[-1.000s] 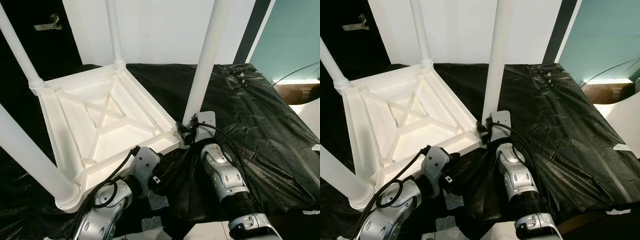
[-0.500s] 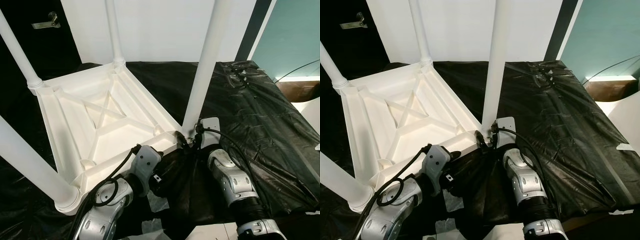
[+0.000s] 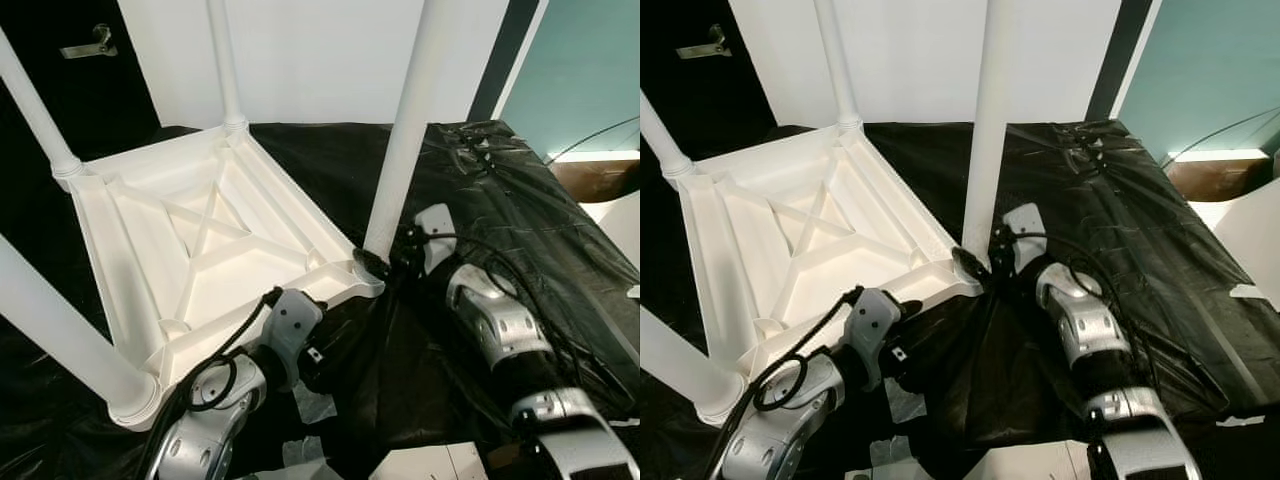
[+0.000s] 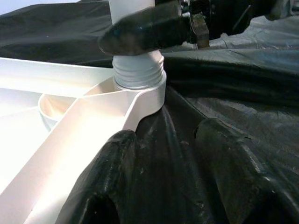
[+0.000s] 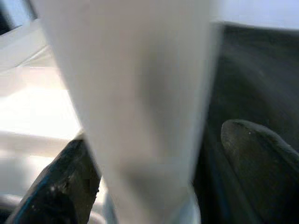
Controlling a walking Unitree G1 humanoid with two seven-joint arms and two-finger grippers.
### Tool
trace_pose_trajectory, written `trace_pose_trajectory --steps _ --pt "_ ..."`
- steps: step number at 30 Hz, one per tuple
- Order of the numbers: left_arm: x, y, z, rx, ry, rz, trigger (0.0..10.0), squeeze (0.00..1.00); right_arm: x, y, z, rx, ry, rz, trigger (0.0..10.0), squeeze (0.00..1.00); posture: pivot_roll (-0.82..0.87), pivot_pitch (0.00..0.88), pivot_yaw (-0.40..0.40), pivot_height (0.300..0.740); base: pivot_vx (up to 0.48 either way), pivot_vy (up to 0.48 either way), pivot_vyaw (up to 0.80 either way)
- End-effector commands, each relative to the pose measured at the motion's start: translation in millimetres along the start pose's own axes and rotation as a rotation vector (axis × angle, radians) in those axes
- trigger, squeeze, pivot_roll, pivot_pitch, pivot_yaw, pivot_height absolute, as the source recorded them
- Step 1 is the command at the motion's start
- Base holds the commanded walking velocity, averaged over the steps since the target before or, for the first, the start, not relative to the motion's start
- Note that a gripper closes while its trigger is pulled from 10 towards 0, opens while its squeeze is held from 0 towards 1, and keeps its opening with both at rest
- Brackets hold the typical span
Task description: Building children table
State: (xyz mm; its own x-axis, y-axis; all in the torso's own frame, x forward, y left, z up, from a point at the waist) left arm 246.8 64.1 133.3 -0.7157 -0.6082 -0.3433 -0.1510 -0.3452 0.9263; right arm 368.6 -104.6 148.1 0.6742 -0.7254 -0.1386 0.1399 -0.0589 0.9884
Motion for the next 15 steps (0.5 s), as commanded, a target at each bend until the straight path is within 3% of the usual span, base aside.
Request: trace_pose_trajectory --steps 1,3,4,5,6,15 --pt "-1.4 -2.6 -0.8 -0.015 0.017 0.009 10.0 0.0 0.3 -5.0 -2.6 -0.061 0.059 0.048 10.0 0.0 0.13 0.015 -0.044 0.74 0.0 0.0 0.0" --pt "-2.3 -2.0 -0.7 -0.013 0.021 0.008 10.0 0.0 0.4 -9.0 -4.1 -0.105 0.094 0.066 10.0 0.0 0.13 0.014 -0.048 0.74 0.0 0.0 0.0" --pt "-3.2 -1.6 -0.6 -0.013 0.025 0.007 10.0 0.0 1.1 -11.5 -4.4 -0.13 0.113 0.079 6.8 0.0 0.14 0.014 -0.052 0.74 0.0 0.0 0.0" --pt "-3.8 -1.5 -0.2 -0.013 0.029 0.007 10.0 0.0 2.1 -13.3 -4.2 -0.145 0.121 0.08 2.6 0.0 0.14 0.014 -0.052 0.74 0.0 0.0 0.0" --pt "-4.4 -1.5 0.3 -0.013 0.034 0.007 10.0 0.0 2.6 -14.9 -3.5 -0.158 0.137 0.077 0.0 0.0 0.14 0.015 -0.054 0.74 0.0 0.0 0.0" --pt "-4.5 -1.4 0.8 -0.013 0.04 0.01 10.0 0.0 7.9 -19.9 -0.3 -0.179 0.154 0.053 0.0 0.0 0.14 0.015 -0.057 0.74 0.0 0.0 0.0"
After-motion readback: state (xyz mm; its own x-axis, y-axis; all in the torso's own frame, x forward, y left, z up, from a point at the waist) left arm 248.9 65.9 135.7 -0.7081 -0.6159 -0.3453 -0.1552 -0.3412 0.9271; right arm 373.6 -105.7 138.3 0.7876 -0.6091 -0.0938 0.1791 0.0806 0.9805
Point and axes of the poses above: a point about 5 cm out from each wrist's last joint towards the gripper, its own z axis pointing back from the gripper into the wrist, its own y axis along the axis of the wrist's last joint, x = y × z, the point moved 3 cm from there along -z, pointing out of the wrist towards the gripper, and after that the axes turned 14 degrees about -z, right-handed, at the moved point
